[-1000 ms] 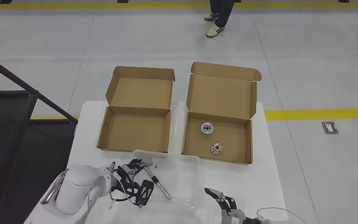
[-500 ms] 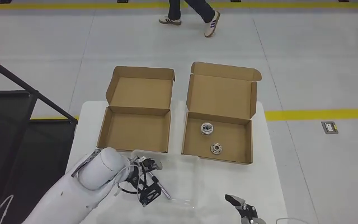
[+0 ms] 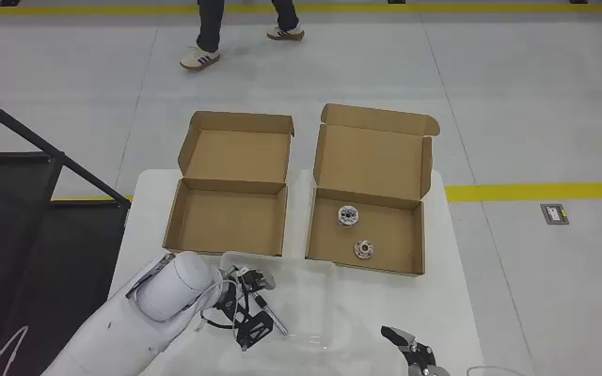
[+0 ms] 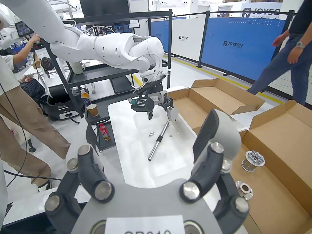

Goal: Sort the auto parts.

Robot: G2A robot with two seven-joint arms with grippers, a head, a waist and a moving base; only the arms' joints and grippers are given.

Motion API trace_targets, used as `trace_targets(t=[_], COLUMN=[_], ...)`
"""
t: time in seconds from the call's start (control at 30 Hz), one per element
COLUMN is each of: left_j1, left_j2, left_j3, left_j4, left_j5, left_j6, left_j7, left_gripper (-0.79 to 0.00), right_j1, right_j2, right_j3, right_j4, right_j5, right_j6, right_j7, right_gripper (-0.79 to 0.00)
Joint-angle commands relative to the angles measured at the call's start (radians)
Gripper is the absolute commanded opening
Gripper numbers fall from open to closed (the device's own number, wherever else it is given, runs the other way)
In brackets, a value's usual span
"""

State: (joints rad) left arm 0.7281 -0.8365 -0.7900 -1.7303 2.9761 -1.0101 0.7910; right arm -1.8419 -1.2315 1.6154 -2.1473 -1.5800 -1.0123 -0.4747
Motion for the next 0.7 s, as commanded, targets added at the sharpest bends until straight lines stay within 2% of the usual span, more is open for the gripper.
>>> trace_targets(t=[0.0, 0.13, 0.33, 0.43, 0.53, 0.67], left_j1=[-0.025, -0.103, -0.251, -0.322, -0.383, -0.454], left_j2=[-0.004, -0.017, -0.042, -0.057, -0.076, -0.105], left_j3=[0.026, 0.110, 0.299, 0.385, 0.473, 0.577], left_j4=[0.026, 0.103, 0.220, 0.277, 0.328, 0.391], left_j5=[-0.011, -0.046, -0.140, -0.196, -0.249, -0.323], left_j6=[-0.002, -0.002, -0.002, -0.002, -0.002, -0.002], left_j7=[0.017, 0.017, 0.017, 0.017, 0.017, 0.017], left_gripper=[0.000, -0.009, -0.083, -0.083, -0.135, -0.120], right_j1=[0.000, 0.000, 0.000, 0.000, 0.000, 0.000], right_j2=[0.000, 0.000, 0.000, 0.000, 0.000, 0.000], right_j3=[0.000, 0.000, 0.000, 0.000, 0.000, 0.000], right_j4=[0.000, 0.000, 0.000, 0.000, 0.000, 0.000], right_j5=[0.000, 0.000, 0.000, 0.000, 0.000, 0.000], right_j6=[0.000, 0.000, 0.000, 0.000, 0.000, 0.000], right_j7=[0.000, 0.000, 0.000, 0.000, 0.000, 0.000], right_gripper=[0.000, 0.000, 0.000, 0.000, 0.000, 0.000])
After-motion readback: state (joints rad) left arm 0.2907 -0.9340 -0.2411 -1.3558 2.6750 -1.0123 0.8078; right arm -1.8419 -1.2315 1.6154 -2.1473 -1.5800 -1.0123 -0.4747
